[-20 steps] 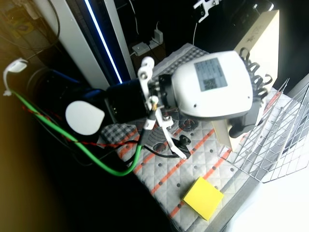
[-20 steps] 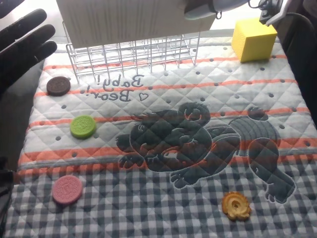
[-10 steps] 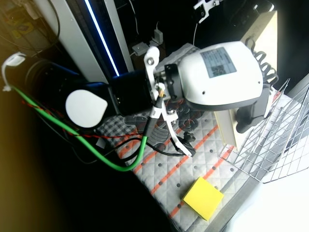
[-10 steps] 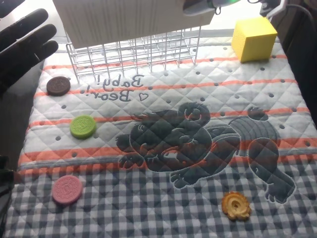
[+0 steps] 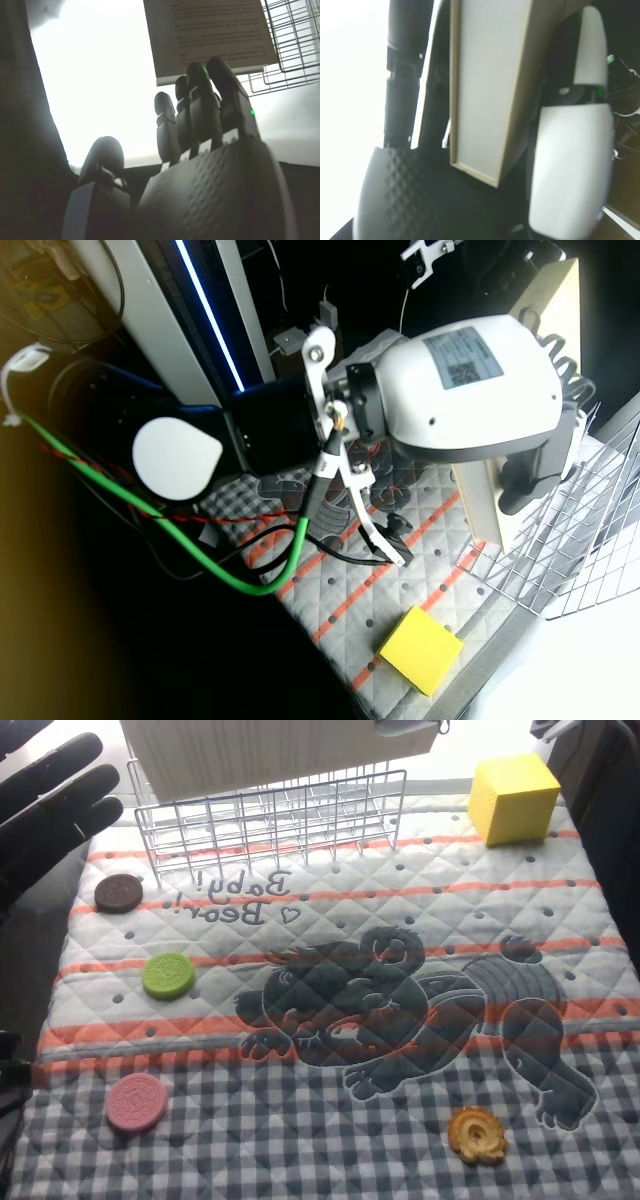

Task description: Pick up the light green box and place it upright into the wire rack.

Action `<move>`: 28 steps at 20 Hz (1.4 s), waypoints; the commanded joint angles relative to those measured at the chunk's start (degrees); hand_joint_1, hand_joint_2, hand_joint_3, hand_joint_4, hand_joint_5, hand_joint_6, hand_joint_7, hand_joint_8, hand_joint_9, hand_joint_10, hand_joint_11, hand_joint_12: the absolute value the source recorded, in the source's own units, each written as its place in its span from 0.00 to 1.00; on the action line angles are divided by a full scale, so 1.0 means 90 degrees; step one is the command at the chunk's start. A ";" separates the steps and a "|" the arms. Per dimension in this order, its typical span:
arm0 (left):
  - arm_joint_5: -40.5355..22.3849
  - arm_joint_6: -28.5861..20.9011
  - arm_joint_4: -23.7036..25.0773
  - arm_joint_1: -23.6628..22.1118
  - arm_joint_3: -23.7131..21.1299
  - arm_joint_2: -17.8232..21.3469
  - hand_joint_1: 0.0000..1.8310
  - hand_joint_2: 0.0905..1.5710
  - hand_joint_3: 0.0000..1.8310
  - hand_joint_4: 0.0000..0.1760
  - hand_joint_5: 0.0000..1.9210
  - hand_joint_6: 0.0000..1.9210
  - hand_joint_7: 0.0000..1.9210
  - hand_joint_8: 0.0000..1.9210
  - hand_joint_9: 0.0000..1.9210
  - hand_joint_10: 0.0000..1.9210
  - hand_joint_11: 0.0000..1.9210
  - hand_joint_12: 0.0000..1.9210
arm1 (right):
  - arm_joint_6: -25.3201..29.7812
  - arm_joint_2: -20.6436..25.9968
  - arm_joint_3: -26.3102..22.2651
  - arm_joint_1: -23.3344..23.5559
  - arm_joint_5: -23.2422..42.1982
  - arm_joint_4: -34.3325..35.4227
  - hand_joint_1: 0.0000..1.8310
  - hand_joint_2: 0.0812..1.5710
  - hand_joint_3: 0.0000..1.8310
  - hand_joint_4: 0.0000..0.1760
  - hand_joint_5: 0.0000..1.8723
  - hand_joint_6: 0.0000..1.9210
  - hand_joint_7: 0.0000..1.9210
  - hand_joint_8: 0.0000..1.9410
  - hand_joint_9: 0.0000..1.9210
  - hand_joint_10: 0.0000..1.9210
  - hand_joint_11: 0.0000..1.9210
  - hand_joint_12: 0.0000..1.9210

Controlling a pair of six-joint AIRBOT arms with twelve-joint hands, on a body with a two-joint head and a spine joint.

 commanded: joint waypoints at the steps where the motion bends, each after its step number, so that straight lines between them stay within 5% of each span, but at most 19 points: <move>1: -0.0906 -0.0038 0.0010 -0.0063 0.0023 -0.0005 0.18 0.73 0.00 0.55 0.24 0.00 0.20 0.00 0.20 0.00 0.00 0.40 | -0.0006 0.0038 0.0060 0.0101 0.0541 0.0331 0.63 0.70 0.00 0.00 0.52 0.51 0.77 0.00 0.86 0.01 0.75 0.30; 2: -0.0969 -0.0038 0.0037 -0.0063 0.0015 0.0008 0.19 0.73 0.00 0.51 0.24 0.00 0.20 0.00 0.20 0.00 0.00 0.37 | -0.0006 0.0016 0.0097 0.0099 0.0528 0.0326 0.63 0.70 0.00 0.00 0.52 0.51 0.77 0.00 0.87 0.01 0.75 0.30; 8: -0.1279 -0.0038 0.0212 -0.0060 0.0014 0.0063 0.20 0.73 0.00 0.65 0.24 0.00 0.19 0.00 0.19 0.00 0.00 0.36 | -0.0006 -0.0083 0.0206 -0.0078 0.0473 0.0292 0.63 0.70 0.00 0.00 0.52 0.51 0.75 0.00 0.84 0.00 0.74 0.27; 16: -0.1777 -0.0038 0.0234 0.0006 -0.0078 0.0183 0.26 0.72 0.00 0.42 0.28 0.00 0.22 0.00 0.20 0.00 0.00 0.59 | -0.0006 -0.0202 0.0301 -0.0290 0.0474 0.0294 0.63 0.71 0.00 0.00 0.50 0.54 0.74 0.00 0.83 0.00 0.75 0.21; 17: -0.1772 -0.0038 0.0236 0.0006 -0.0076 0.0183 0.26 0.72 0.00 0.43 0.28 0.00 0.22 0.00 0.20 0.00 0.00 0.58 | -0.0006 -0.0221 0.0318 -0.0310 0.0474 0.0293 0.62 0.71 0.00 0.00 0.49 0.55 0.72 0.00 0.81 0.00 0.73 0.20; 18: -0.1767 -0.0038 0.0236 0.0006 -0.0076 0.0181 0.26 0.71 0.00 0.46 0.27 0.00 0.22 0.00 0.20 0.00 0.00 0.56 | -0.0006 -0.0232 0.0329 -0.0326 0.0474 0.0293 0.67 0.70 0.00 0.00 0.47 0.56 0.62 0.32 0.73 0.00 0.70 0.14; 19: -0.1760 -0.0038 0.0236 0.0006 -0.0076 0.0181 0.25 0.71 0.00 0.47 0.28 0.00 0.23 0.00 0.21 0.00 0.00 0.56 | -0.0006 -0.0240 0.0330 -0.0346 0.0475 0.0292 0.61 0.74 0.00 0.00 0.44 0.63 0.52 0.15 0.63 0.00 0.64 0.10; 20: -0.1759 -0.0038 0.0235 0.0006 -0.0075 0.0180 0.27 0.71 0.00 0.43 0.28 0.00 0.23 0.00 0.21 0.00 0.00 0.57 | -0.0006 -0.0244 0.0330 -0.0359 0.0476 0.0291 0.49 0.69 0.00 0.00 0.26 0.23 0.45 0.05 0.49 0.00 0.50 0.04; 21: -0.1759 -0.0038 0.0233 0.0007 -0.0073 0.0179 0.27 0.71 0.00 0.40 0.28 0.00 0.23 0.00 0.21 0.00 0.00 0.57 | -0.0006 -0.0247 0.0330 -0.0370 0.0477 0.0290 0.43 0.65 0.00 0.00 0.18 0.07 0.34 0.01 0.37 0.00 0.42 0.01; 23: -0.1762 -0.0038 0.0230 0.0007 -0.0071 0.0177 0.27 0.72 0.00 0.40 0.28 0.00 0.23 0.00 0.21 0.00 0.00 0.59 | -0.0006 -0.0248 0.0327 -0.0372 0.0481 0.0291 0.30 0.57 0.00 0.36 0.01 0.00 0.16 0.00 0.18 0.00 0.24 0.00; 25: -0.1770 -0.0038 0.0225 0.0005 -0.0066 0.0170 0.27 0.72 0.00 0.41 0.28 0.00 0.23 0.00 0.21 0.00 0.00 0.56 | -0.0006 -0.0248 0.0327 -0.0372 0.0511 0.0292 0.24 0.53 0.00 0.66 0.00 0.00 0.06 0.00 0.10 0.00 0.16 0.00; 26: -0.1789 -0.0038 0.0214 0.0005 -0.0064 0.0167 0.26 0.72 0.00 0.42 0.28 0.00 0.23 0.00 0.22 0.00 0.00 0.55 | -0.0006 -0.0246 0.0326 -0.0380 0.0536 0.0307 0.23 0.54 0.00 0.78 0.00 0.00 0.01 0.00 0.04 0.00 0.11 0.00; 28: -0.1808 -0.0038 0.0198 0.0005 -0.0062 0.0167 0.26 0.72 0.00 0.37 0.28 0.00 0.23 0.00 0.21 0.00 0.00 0.57 | -0.0006 -0.0232 0.0321 -0.0423 0.0555 0.0385 0.21 0.54 0.00 0.82 0.00 0.00 0.00 0.00 0.05 0.01 0.12 0.01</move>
